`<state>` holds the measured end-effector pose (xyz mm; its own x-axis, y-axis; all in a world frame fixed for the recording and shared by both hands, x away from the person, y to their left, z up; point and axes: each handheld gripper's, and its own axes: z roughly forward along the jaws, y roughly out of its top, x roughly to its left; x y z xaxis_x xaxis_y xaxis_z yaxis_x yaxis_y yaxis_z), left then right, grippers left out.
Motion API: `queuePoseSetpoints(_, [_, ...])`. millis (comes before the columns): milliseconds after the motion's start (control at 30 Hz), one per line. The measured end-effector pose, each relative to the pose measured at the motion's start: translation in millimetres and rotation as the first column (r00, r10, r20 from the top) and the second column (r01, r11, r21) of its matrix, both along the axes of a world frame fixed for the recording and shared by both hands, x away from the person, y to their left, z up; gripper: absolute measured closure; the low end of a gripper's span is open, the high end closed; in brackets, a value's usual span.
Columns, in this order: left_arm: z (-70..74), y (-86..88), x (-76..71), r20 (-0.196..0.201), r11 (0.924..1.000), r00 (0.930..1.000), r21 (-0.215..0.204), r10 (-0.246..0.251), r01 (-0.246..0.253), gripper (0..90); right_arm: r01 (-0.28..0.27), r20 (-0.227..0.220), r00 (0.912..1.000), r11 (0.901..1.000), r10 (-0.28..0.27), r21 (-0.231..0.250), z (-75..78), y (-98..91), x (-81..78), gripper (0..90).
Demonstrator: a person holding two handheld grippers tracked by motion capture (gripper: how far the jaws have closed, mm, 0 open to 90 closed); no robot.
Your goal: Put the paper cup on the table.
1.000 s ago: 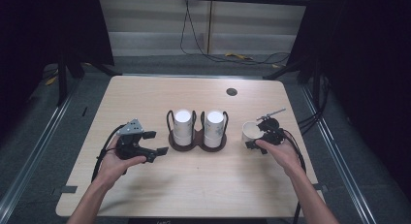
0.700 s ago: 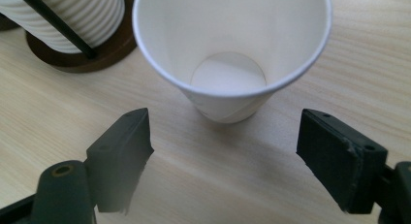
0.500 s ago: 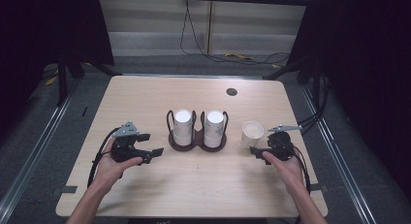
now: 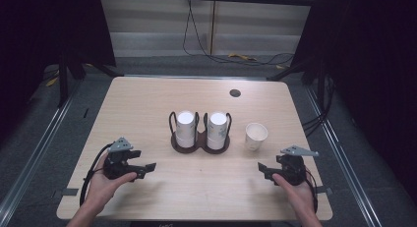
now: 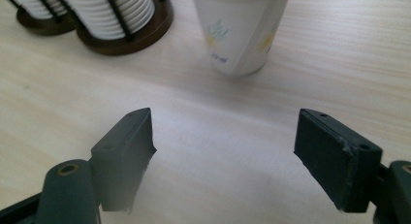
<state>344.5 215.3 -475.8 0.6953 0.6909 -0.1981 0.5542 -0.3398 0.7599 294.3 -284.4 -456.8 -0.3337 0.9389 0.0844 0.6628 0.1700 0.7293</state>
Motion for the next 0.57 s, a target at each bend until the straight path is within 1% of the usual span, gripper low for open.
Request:
queuePoseSetpoints(33, [0.0,0.0,0.0,0.000,1.0000,1.0000,0.000,0.000,0.000,19.3,0.000,0.000,1.0000,1.0000,0.000,0.000,0.0,0.0,0.0,21.0])
queuePoseSetpoints(67, [-5.8,3.6,-5.6,0.015,0.9998,0.9998,0.014,0.014,-0.014,19.4,-0.019,-0.004,0.9998,0.9998,0.019,0.012,-2.8,1.1,-6.6,20.5])
queuePoseSetpoints(133, [-11.9,7.7,-9.9,0.027,0.9988,0.9985,0.011,0.047,-0.048,19.8,-0.005,0.022,0.9998,1.0000,0.005,-0.006,-7.4,0.7,-10.7,20.5])
queuePoseSetpoints(167, [-11.9,7.7,-9.9,0.027,0.9988,0.9985,0.011,0.047,-0.048,20.1,-0.011,0.022,0.9997,0.9999,0.011,0.002,-9.0,-0.1,-11.3,20.2])
queuePoseSetpoints(200, [-19.7,11.1,-12.8,0.011,0.9951,0.9950,-0.003,0.099,-0.099,20.1,-0.009,0.017,0.9998,0.9998,0.009,0.020,-9.6,-0.8,-11.5,20.2])
queuePoseSetpoints(233, [-19.7,11.1,-12.8,0.011,0.9951,0.9950,-0.003,0.099,-0.099,20.1,-0.008,0.018,0.9998,0.9996,0.007,0.028,-10.0,-0.9,-11.7,20.2])
queuePoseSetpoints(267, [-22.5,12.2,-14.2,-0.002,0.9932,0.9933,-0.010,0.116,-0.116,20.1,-0.008,0.018,0.9998,0.9996,0.007,0.028,-10.0,-0.9,-11.7,20.2])
queuePoseSetpoints(300, [-23.5,11.8,-14.9,-0.013,0.9926,0.9926,-0.011,0.121,-0.121,20.1,-0.012,0.014,0.9998,0.9996,0.011,0.026,-10.1,-0.4,-11.5,19.7])
queuePoseSetpoints(333, [-23.0,11.3,-15.0,0.007,0.9936,0.9936,0.005,0.113,-0.113,20.1,-0.013,0.031,0.9994,0.9993,0.012,0.036,-8.3,-0.6,-12.1,18.8])
queuePoseSetpoints(400, [-21.8,11.3,-14.7,0.009,0.9937,0.9937,0.000,0.112,-0.112,20.1,-0.012,0.037,0.9993,0.9993,0.011,0.035,-7.4,-1.1,-12.2,18.8])
queuePoseSetpoints(433, [-21.1,11.0,-14.9,0.006,0.9941,0.9941,-0.013,0.108,-0.108,20.0,-0.005,0.041,0.9992,0.9994,0.004,0.035,-8.3,-2.8,-11.9,18.2])
queuePoseSetpoints(467, [-20.6,11.0,-15.4,0.019,0.9955,0.9954,-0.015,0.094,-0.094,19.9,-0.003,0.037,0.9993,0.9994,0.002,0.035,-9.7,-3.9,-11.3,18.0])
queuePoseSetpoints(500, [-20.6,11.1,-15.3,0.023,0.9961,0.9958,-0.005,0.088,-0.088,19.9,0.000,0.035,0.9994,0.9995,-0.001,0.030,-11.0,-4.8,-10.7,18.0])
queuePoseSetpoints(567, [-21.0,11.0,-15.2,0.020,0.9965,0.9964,-0.011,0.083,-0.083,19.5,0.006,0.033,0.9994,0.9996,-0.007,0.026,-12.0,-5.3,-10.1,17.9])
